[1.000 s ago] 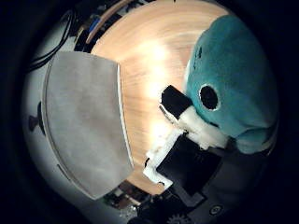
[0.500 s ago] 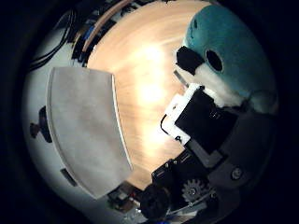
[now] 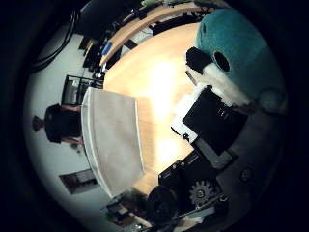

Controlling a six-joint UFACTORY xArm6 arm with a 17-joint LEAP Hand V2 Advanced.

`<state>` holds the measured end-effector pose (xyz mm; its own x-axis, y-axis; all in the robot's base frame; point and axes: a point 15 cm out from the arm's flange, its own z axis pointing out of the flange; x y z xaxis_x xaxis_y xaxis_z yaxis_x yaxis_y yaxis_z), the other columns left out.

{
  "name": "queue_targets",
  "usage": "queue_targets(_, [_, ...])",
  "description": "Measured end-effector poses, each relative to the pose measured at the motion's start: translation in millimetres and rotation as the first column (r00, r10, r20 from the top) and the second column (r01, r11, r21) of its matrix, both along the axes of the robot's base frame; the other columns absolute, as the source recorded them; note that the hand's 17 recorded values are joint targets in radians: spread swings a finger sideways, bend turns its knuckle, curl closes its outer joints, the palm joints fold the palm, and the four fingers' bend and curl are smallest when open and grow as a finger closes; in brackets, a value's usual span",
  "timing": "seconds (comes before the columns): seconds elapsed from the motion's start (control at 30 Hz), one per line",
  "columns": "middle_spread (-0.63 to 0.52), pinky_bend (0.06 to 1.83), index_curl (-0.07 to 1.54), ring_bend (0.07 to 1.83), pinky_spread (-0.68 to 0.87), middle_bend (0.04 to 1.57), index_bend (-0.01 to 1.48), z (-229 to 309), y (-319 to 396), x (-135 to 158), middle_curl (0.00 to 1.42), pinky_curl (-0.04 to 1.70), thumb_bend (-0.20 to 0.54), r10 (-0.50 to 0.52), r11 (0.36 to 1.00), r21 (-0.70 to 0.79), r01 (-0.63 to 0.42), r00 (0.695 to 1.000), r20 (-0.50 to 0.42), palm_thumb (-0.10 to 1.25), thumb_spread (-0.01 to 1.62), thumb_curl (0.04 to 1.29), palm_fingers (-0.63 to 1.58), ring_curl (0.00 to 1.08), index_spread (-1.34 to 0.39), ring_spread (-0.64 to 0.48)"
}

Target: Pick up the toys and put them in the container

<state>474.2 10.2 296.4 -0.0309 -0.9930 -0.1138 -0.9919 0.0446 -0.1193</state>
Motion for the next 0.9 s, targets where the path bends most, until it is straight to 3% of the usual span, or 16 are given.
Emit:
queue_targets(0.47, [-0.43,1.2,0.58,1.21,-0.54,0.76,0.38,105.4,58.6,-12.1,0.65,0.36,-0.014,0.088,0.991,0.084,-0.102,0.984,0.154,1.19,0.89,0.41,1.19,0.46,-0.52,-0.35])
queue_targets(0.67, [-0.43,1.19,0.61,1.2,-0.54,0.76,0.36,141.4,115.9,-29.6,0.66,0.38,-0.014,0.19,0.97,0.117,-0.215,0.962,0.195,1.19,0.89,0.41,1.19,0.46,-0.53,-0.35])
queue_targets(0.9, [-0.43,1.17,0.64,1.2,-0.54,0.76,0.34,157.0,204.5,-57.2,0.66,0.39,-0.014,0.342,0.919,0.13,-0.373,0.916,0.209,1.19,0.89,0.41,1.19,0.46,-0.54,-0.35])
